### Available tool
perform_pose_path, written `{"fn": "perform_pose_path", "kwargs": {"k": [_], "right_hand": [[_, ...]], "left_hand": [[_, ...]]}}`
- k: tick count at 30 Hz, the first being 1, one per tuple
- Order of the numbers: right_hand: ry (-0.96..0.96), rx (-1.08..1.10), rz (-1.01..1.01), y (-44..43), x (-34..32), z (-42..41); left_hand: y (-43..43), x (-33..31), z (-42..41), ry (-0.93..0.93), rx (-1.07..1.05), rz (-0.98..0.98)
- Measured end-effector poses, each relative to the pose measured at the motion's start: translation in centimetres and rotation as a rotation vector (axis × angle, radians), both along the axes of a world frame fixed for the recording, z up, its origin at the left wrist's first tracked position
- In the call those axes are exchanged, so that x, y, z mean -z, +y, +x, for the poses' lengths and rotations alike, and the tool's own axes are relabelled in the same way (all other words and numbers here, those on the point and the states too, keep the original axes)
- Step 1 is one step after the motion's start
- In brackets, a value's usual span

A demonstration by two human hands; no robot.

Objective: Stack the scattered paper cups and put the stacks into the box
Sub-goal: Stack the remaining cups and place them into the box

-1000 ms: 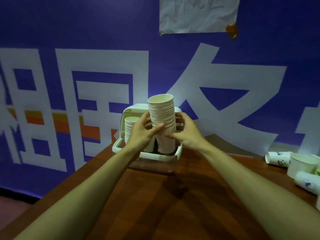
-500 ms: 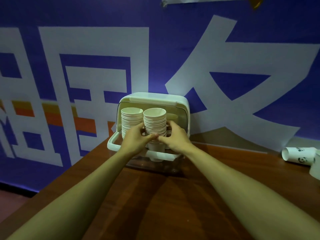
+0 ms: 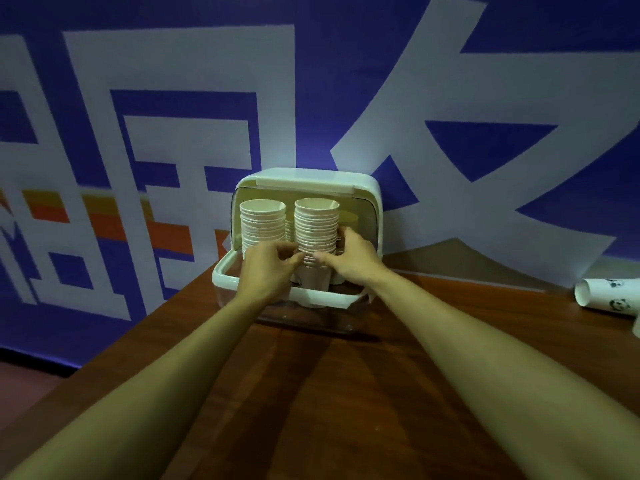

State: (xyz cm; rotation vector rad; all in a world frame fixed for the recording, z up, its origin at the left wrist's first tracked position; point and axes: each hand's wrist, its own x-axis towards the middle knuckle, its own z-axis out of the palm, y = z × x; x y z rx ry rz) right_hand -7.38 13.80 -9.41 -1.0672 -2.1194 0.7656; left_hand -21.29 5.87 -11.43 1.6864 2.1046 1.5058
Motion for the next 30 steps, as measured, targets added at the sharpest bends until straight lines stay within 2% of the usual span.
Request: {"fn": "perform_pose_path", "kwargs": {"k": [6, 12, 16, 22, 27, 30], "right_hand": [[-0.067, 0.072, 0.074, -2.8, -1.1, 4.4], [-0.135, 0.141, 0.275, -7.0, -1.8, 15.0], [-0.245, 0.252, 0.265, -8.8, -1.5, 24.5], [-0.387, 0.53, 0.172, -10.8, -1.6, 39.4], [-0.473, 0.792, 0.102, -11.1, -0.9, 48.5], [-0.783, 0.783, 0.014, -11.1, 0.1, 51.2]], "left_hand": [[-3.1, -1.1, 1.8, 0.022, 0.074, 0.022], [-5.4, -2.3, 9.2, 0.195, 0.213, 0.08], [-5.7, -1.9, 16.7, 0.272, 0.373, -0.07], [-4.2, -0.3, 29.6, 0.409, 0.634, -0.287], [-1.7, 1.0, 39.7, 0.217, 0.803, -0.397], [0.0, 2.1, 44.3, 0.03, 0.837, -0.371]]}}
